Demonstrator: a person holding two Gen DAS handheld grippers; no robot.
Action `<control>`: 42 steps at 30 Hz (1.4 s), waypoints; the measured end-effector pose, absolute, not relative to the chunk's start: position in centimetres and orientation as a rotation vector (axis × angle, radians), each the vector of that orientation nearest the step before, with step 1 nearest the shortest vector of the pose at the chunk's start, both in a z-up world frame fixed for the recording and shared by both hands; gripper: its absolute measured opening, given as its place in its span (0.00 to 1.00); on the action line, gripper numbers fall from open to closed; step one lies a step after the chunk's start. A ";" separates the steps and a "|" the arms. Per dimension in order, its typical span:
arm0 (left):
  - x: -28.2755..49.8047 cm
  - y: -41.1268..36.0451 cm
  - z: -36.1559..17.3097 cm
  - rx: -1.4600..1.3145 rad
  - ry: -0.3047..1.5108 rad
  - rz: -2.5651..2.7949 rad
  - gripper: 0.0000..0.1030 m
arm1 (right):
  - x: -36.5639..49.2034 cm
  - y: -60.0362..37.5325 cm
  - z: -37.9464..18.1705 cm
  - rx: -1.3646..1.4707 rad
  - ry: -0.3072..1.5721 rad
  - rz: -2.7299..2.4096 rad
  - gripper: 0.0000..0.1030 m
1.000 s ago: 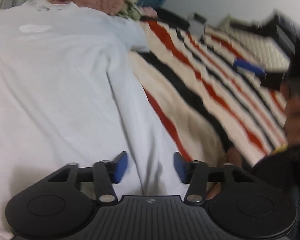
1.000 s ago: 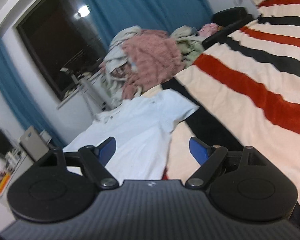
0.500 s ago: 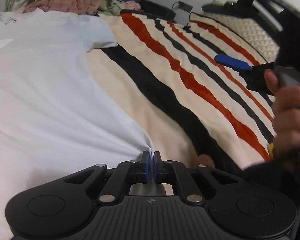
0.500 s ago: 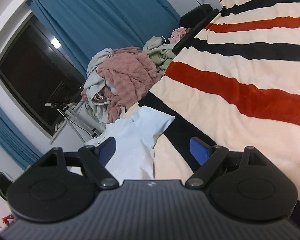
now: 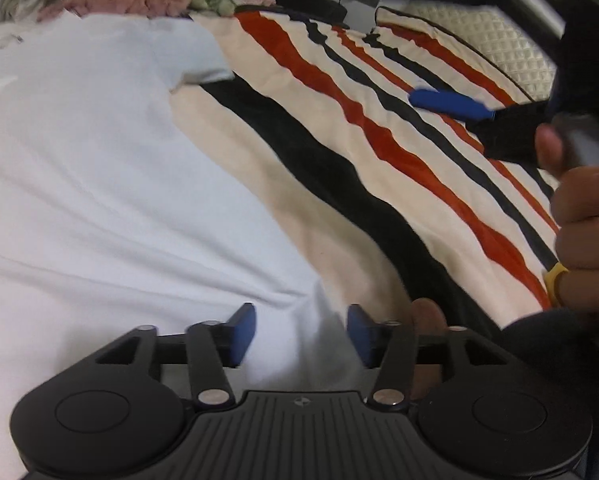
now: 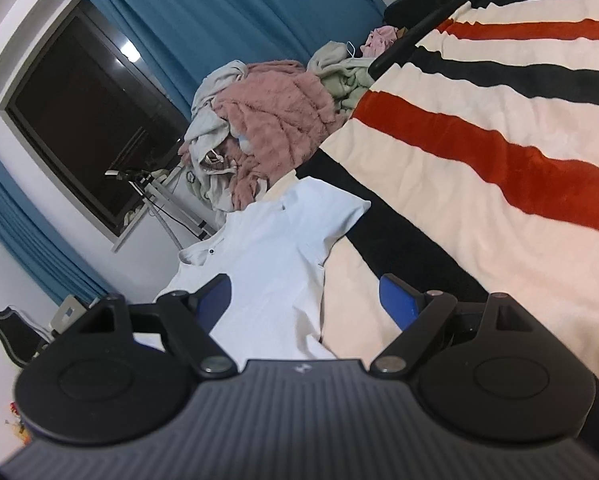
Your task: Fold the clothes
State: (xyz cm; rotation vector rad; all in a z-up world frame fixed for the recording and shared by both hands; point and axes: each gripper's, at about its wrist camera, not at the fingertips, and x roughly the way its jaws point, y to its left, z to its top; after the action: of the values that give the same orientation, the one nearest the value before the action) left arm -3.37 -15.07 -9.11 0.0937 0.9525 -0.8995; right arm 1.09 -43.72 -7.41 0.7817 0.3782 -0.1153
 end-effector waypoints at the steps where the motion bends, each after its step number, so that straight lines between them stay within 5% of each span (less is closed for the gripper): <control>1: -3.1 -14.3 -8.7 0.095 0.947 -0.884 0.62 | 1.1 -43.7 -7.4 0.783 0.379 -0.119 0.81; 7: -1.1 -8.2 -4.9 0.087 0.800 -0.739 0.88 | 5.8 -43.2 -8.2 0.875 0.448 0.002 0.81; 12: 0.6 -4.6 -3.2 0.052 0.673 -0.611 0.99 | 12.9 -43.2 -8.4 0.904 0.393 0.073 0.81; 25: 5.0 0.4 -5.3 -0.088 0.660 -0.370 1.00 | 28.1 -46.9 -22.4 1.023 0.442 -0.063 0.82; 36: 7.6 0.4 -7.7 -0.283 0.751 -0.547 1.00 | 36.0 -48.6 -24.5 1.037 0.196 0.274 0.81; 42: 9.3 -0.7 -9.7 -0.296 0.816 -0.575 1.00 | 39.7 -48.5 -23.0 0.998 0.203 0.420 0.67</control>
State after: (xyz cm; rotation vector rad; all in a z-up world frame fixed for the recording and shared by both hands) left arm 9.31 -0.73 -9.68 -0.2959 0.8155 -0.5752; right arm 39.71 -48.54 -23.05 0.9983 0.2032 0.4198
